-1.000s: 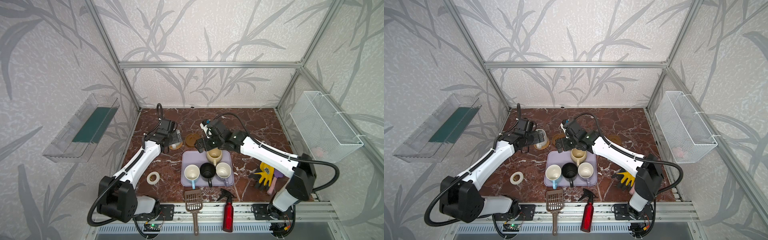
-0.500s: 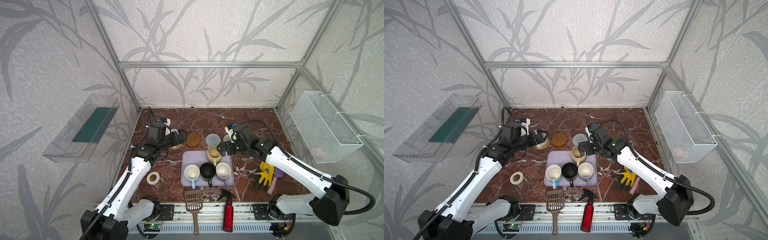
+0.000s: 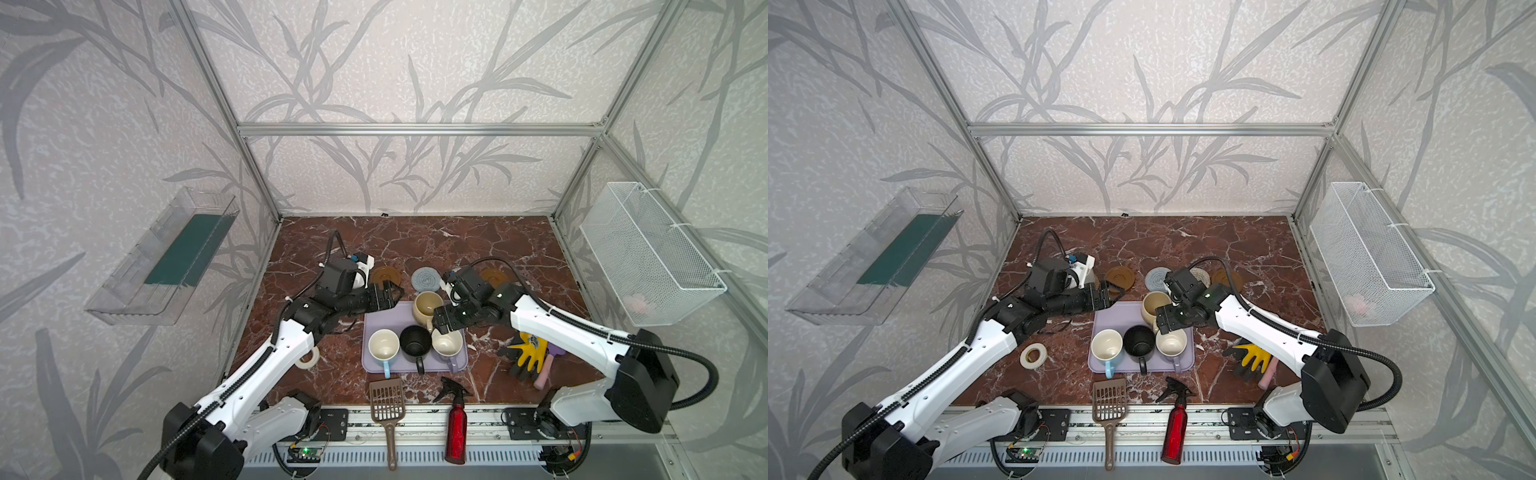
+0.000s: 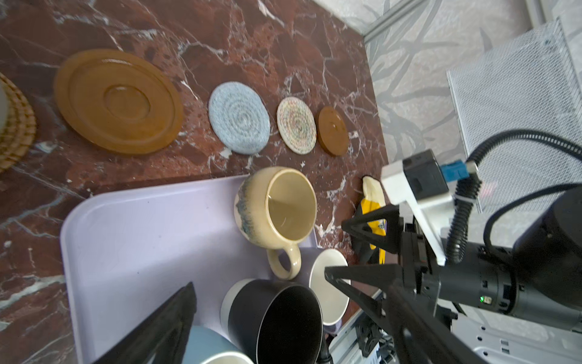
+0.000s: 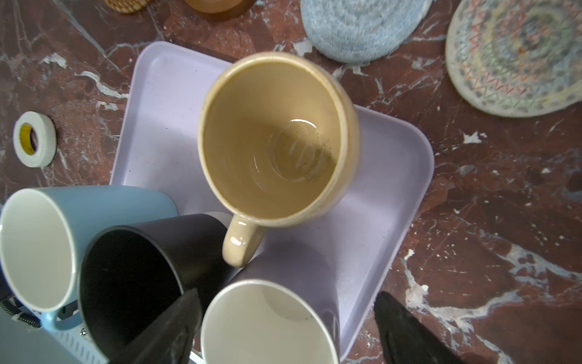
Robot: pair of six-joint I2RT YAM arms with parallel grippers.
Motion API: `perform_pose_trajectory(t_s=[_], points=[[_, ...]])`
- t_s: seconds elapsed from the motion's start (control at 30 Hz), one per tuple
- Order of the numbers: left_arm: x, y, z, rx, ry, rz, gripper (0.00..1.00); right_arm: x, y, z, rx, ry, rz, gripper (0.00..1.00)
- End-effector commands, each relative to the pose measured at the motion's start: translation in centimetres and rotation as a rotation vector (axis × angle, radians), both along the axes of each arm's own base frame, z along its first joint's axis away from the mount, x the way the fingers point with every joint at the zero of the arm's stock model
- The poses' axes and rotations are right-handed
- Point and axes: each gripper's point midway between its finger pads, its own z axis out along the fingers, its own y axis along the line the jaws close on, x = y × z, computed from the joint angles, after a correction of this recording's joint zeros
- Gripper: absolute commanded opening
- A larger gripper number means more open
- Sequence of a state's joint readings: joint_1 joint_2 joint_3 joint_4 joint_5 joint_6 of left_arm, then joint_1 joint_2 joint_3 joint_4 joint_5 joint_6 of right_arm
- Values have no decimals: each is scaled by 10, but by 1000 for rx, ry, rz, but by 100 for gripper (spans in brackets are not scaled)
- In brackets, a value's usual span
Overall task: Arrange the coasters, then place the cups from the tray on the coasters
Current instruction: 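Lower the right gripper into the beige glazed mug and grasp it, then lift the beige glazed mug off the tray with the right gripper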
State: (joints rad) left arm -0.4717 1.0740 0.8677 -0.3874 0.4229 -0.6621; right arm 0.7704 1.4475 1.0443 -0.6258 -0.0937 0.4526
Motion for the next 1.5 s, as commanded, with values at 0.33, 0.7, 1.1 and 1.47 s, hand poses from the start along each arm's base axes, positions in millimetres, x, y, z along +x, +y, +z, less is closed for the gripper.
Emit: perform_pose_trajectory(t_s=[0.33,0.7,1.1,1.47], points=[[4,2,-19,38,21,26,92,12,26,-15,-36,-21,17,79],[5,4,-27,47,32,48,93,15,27,-31,-56,-11,8,67],[8,5,-29,55,26,57,93,19,23,-43,-93,-12,-12,54],[9,5,-34,56,33,59,93,26,25,-39,-97,-55,-16,41]])
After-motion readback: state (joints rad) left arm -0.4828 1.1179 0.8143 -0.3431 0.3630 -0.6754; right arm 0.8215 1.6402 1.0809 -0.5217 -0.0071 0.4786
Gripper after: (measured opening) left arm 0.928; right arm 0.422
